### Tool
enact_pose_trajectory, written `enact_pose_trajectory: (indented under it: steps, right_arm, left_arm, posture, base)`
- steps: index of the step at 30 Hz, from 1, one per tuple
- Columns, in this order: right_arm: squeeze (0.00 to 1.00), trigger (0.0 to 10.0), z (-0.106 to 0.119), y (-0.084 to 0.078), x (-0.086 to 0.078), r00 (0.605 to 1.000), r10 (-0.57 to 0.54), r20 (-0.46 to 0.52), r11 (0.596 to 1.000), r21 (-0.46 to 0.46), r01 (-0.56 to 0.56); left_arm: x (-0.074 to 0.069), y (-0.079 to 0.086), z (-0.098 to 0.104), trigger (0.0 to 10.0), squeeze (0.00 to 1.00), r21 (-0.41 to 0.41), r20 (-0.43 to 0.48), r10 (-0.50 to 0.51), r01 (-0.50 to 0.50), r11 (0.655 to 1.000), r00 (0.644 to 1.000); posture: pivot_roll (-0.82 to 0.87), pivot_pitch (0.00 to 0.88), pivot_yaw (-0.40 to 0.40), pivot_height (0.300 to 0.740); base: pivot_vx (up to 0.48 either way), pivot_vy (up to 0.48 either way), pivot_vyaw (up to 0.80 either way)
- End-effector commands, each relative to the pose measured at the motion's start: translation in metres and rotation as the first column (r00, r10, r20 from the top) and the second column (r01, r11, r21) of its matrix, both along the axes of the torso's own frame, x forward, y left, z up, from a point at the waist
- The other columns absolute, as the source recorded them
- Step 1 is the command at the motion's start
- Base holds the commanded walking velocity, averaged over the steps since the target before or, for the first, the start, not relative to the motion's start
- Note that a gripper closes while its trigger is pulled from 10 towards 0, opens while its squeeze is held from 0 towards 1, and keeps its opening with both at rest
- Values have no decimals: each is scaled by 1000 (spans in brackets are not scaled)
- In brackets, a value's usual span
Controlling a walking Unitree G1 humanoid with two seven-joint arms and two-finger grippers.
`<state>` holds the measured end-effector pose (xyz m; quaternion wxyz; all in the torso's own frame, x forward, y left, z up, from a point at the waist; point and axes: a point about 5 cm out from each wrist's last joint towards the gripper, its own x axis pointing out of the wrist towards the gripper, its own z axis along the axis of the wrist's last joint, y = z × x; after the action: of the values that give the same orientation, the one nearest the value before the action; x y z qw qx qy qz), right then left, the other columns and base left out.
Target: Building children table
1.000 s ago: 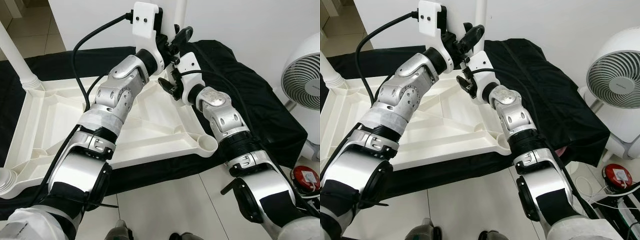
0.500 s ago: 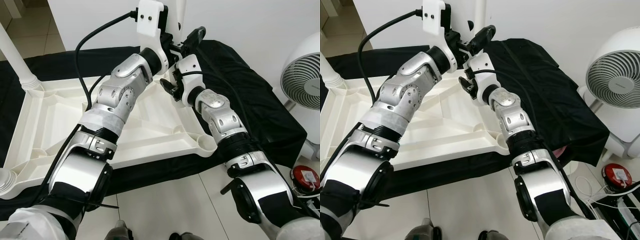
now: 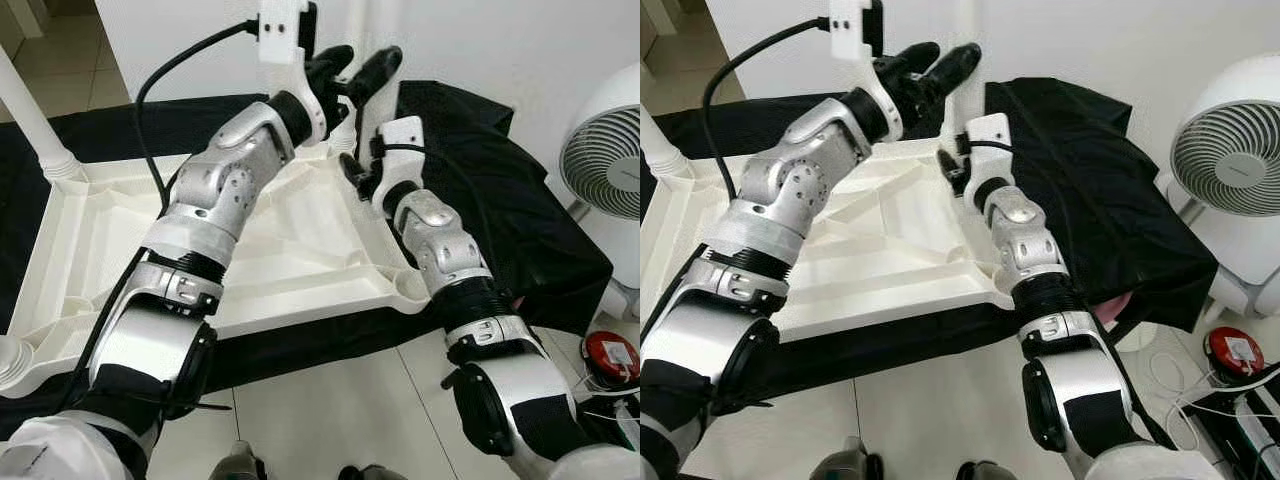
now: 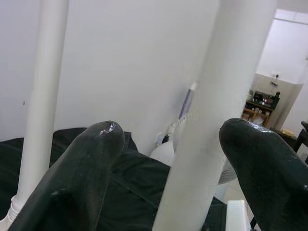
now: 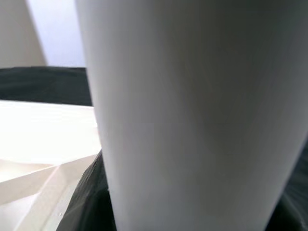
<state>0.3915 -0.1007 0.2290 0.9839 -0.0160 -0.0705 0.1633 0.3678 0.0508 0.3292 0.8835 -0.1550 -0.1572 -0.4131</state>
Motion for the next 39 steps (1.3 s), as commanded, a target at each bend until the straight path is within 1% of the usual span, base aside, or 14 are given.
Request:
enact_pose_trajectory:
  steps: [1, 4, 5, 11, 13, 15, 18, 20, 26, 31, 32, 34, 37, 39]
  right_arm:
    - [0, 10000, 3, -4, -2, 999, -27, 29, 999, 43, 25]
    - [0, 10000, 3, -5, -2, 999, -40, 31, 997, 60, 38]
    - [0, 10000, 5, -10, -6, 994, -94, 59, 990, 110, 87]
    - [0, 10000, 8, -11, -10, 988, -121, 98, 985, 132, 108]
    - [0, 10000, 7, -10, -15, 986, -107, 124, 987, 134, 90]
    - [0, 10000, 6, -11, -18, 987, -93, 130, 987, 142, 74]
    - [0, 10000, 4, -15, -20, 988, -84, 133, 986, 155, 63]
    - [0, 10000, -2, -25, -25, 986, -82, 148, 982, 182, 54]
    - [0, 10000, -11, -29, -34, 982, -75, 175, 985, 168, 45]
    - [0, 10000, -16, -28, -42, 980, -58, 189, 988, 148, 30]
    - [0, 10000, -16, -28, -42, 980, -58, 189, 988, 148, 30]
    - [0, 10000, -18, -30, -42, 981, -68, 183, 990, 138, 43]
    - [0, 10000, -18, -33, -42, 980, -77, 186, 989, 138, 51]
    - [0, 10000, -16, -37, -42, 979, -80, 190, 989, 141, 53]
  left_arm:
    - [-8, -2, -1, 10000, 0, 36, 72, -190, 188, 982, 979]
    - [-7, 1, -2, 10000, 0, 24, 68, -171, 170, 985, 983]
    - [-6, 11, -13, 10000, 0, 2, 44, -109, 109, 994, 993]
    - [-9, 21, -28, 10000, 0, 0, 38, -47, 47, 999, 998]
    - [-14, 31, -51, 10000, 0, 35, 46, 36, -38, 999, 998]
    - [-18, 34, -61, 10000, 0, 59, 48, 61, -64, 996, 997]
    - [-22, 35, -70, 10000, 0, 88, 65, 64, -69, 994, 996]
    - [-28, 29, -90, 10000, 0, 173, 65, 25, -36, 984, 998]
    - [-40, 19, -112, 10000, 0, 258, 61, -47, 30, 966, 997]
    - [-63, 14, -142, 10000, 0, 399, 66, -185, 144, 906, 980]
    - [-63, 14, -142, 10000, 0, 399, 66, -185, 144, 906, 980]
    - [-71, 12, -154, 10000, 0, 480, 84, -249, 180, 858, 965]
    - [-75, 12, -158, 10000, 0, 504, 77, -276, 202, 840, 958]
    - [-81, 10, -169, 10000, 0, 563, 66, -327, 235, 793, 943]
  posture:
    - [-34, 0, -18, 740]
    - [-36, 0, -21, 740]
    - [-36, 0, -27, 740]
    - [-27, 0, -39, 740]
    - [-14, 0, -55, 740]
    - [-5, 0, -52, 740]
    - [-4, 0, -39, 740]
    - [-8, 0, -17, 740]
    - [-1, 0, -6, 740]
    - [-11, 0, -3, 740]
    - [-11, 0, -3, 740]
    - [-12, 0, -5, 740]
    - [-17, 0, -3, 740]
    - [-24, 0, 3, 740]
  base:
    - [0, 0, 0]
    - [0, 0, 0]
    - [0, 0, 0]
    - [0, 0, 0]
    - [0, 0, 0]
    - [0, 0, 0]
    - [0, 0, 0]
    - [0, 0, 0]
    - [0, 0, 0]
    - [0, 0, 0]
    - [0, 0, 0]
    - [0, 0, 0]
    - [0, 0, 0]
    - [0, 0, 0]
